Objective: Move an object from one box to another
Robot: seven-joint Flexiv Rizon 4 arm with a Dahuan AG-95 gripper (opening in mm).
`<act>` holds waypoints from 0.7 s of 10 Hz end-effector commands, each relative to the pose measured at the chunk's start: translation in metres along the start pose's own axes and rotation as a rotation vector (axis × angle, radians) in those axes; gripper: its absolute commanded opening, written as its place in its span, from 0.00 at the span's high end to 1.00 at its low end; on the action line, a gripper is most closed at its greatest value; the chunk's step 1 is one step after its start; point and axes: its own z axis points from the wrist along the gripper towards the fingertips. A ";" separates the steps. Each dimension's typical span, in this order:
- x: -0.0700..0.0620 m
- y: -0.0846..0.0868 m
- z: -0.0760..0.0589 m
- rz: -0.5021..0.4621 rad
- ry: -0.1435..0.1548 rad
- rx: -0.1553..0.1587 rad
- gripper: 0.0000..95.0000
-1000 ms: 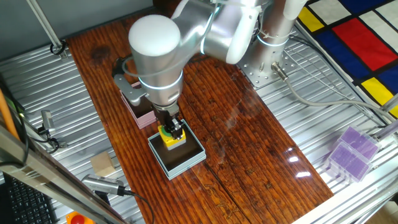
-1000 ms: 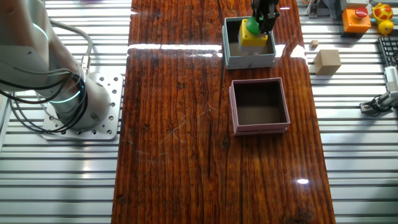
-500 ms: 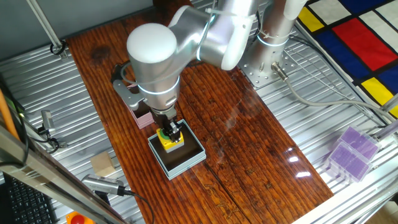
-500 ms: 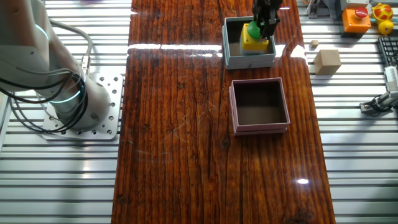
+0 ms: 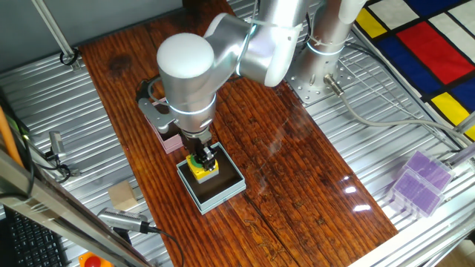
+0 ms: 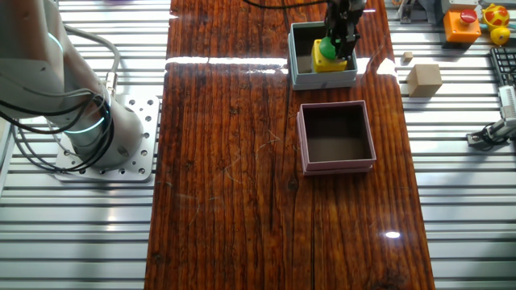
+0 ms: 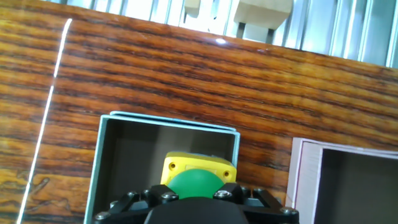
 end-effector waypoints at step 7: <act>0.011 0.003 -0.037 -0.059 0.033 0.045 1.00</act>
